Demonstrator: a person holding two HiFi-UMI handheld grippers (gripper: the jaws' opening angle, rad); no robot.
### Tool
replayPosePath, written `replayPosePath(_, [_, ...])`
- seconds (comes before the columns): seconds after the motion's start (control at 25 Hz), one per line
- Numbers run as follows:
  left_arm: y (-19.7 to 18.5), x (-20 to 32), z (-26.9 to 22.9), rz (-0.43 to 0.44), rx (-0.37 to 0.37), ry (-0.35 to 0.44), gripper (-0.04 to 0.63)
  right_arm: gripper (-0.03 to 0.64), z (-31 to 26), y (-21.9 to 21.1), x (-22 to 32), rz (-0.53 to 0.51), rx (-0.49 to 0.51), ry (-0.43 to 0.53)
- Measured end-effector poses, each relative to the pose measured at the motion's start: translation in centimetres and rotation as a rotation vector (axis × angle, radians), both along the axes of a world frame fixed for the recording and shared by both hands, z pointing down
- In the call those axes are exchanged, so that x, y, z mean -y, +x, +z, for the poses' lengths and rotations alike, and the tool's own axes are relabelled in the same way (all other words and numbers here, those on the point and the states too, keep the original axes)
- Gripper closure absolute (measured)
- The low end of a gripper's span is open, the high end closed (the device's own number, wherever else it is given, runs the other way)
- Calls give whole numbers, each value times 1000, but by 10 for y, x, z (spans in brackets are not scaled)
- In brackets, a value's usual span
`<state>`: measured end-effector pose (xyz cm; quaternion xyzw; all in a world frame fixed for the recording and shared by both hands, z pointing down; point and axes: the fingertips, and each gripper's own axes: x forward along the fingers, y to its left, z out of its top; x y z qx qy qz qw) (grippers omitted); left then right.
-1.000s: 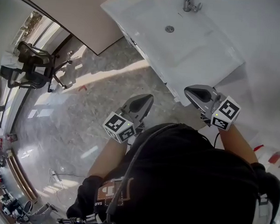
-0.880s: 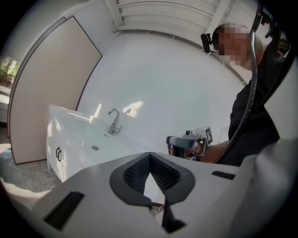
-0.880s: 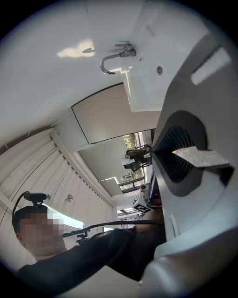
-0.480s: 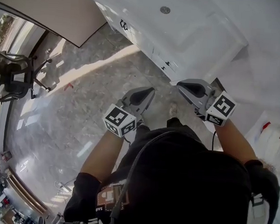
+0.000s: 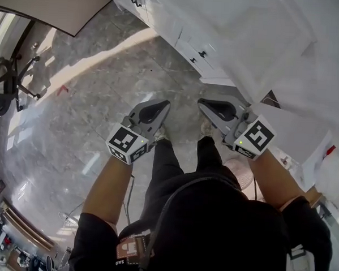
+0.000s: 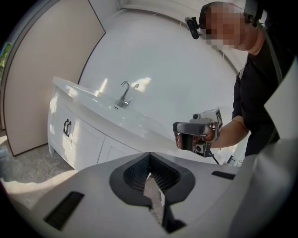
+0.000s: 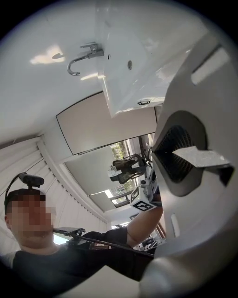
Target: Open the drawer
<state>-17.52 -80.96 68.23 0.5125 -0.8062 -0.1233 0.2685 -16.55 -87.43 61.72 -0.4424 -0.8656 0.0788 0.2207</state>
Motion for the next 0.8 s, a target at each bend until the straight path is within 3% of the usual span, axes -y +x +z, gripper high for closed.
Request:
replayPosePath(0.24, [-13,33,88,-99,-57,41,595,618,78,13,23,27,-13,21])
replayPosePath(0.48, [-24,82,165,-49,-175,103,587,617,145,28,49,64,-25,19])
replayPosePath(0.8, [-87,123,240,-93,-319,162,455,617,181,53,63,75,-32,-29])
